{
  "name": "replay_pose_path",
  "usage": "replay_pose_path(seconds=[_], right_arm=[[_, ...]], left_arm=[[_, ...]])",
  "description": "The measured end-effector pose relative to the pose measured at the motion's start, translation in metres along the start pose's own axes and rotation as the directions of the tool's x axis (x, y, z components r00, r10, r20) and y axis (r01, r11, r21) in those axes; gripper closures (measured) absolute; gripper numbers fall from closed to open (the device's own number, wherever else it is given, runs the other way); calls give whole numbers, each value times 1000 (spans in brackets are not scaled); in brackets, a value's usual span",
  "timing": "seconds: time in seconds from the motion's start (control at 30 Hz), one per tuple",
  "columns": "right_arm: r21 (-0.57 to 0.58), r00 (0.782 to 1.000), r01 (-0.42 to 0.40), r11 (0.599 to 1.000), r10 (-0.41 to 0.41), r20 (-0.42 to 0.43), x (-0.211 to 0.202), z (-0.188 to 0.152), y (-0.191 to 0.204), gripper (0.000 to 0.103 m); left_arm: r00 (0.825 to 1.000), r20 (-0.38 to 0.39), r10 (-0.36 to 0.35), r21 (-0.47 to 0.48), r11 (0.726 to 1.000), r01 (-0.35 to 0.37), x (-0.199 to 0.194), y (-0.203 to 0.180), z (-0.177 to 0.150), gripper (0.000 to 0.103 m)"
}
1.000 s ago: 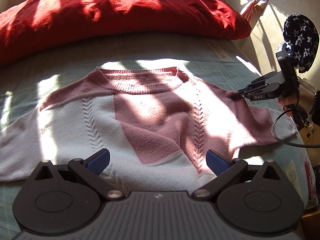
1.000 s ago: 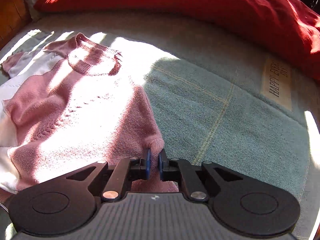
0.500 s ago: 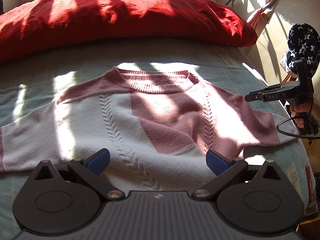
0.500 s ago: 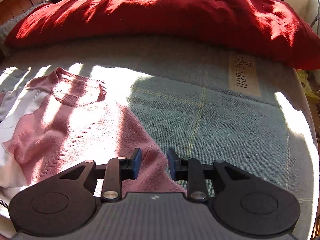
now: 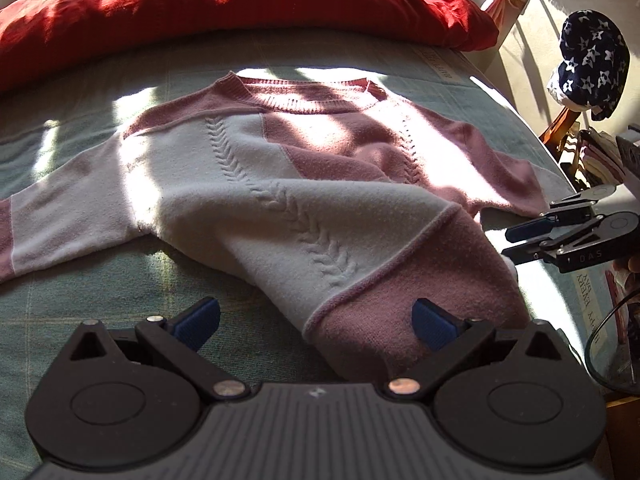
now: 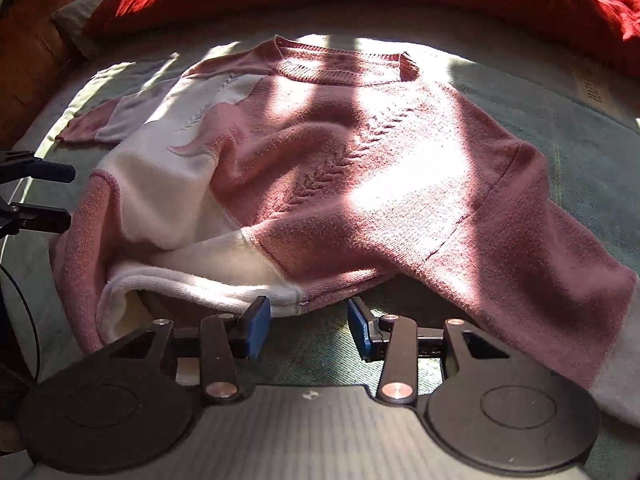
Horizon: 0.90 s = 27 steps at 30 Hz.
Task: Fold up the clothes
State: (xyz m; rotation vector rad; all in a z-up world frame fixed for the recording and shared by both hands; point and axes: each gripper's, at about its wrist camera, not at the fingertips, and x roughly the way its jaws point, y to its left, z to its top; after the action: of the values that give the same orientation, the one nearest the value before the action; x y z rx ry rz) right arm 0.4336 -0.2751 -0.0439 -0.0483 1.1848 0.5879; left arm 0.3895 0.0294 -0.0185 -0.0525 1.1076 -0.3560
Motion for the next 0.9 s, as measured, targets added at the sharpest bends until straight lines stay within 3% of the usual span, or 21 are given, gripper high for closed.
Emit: replay_pose_path(seconds=[0.2,0.47,0.7,0.9], right_arm=[[89,997,-79,993,79,-3,-11,-26,43,54],[66,996,-41,997,46,-74,-9,-53,84,54],[46,1000,-7,999,7,-17,-12,-38,95,55],[-58,1000,7,998,-7,1,6,-18,115,55]], left_arm=[[998,-20,-62,-47,997,61,-1,6,-22,1],[993,-49,-110,-64,992,107,-1,12,-42,1],[991,-44,-125,-75,990,121,-6,20,-50,1],[992,-42,-118,-87,990,114,-12,32,-54,1]])
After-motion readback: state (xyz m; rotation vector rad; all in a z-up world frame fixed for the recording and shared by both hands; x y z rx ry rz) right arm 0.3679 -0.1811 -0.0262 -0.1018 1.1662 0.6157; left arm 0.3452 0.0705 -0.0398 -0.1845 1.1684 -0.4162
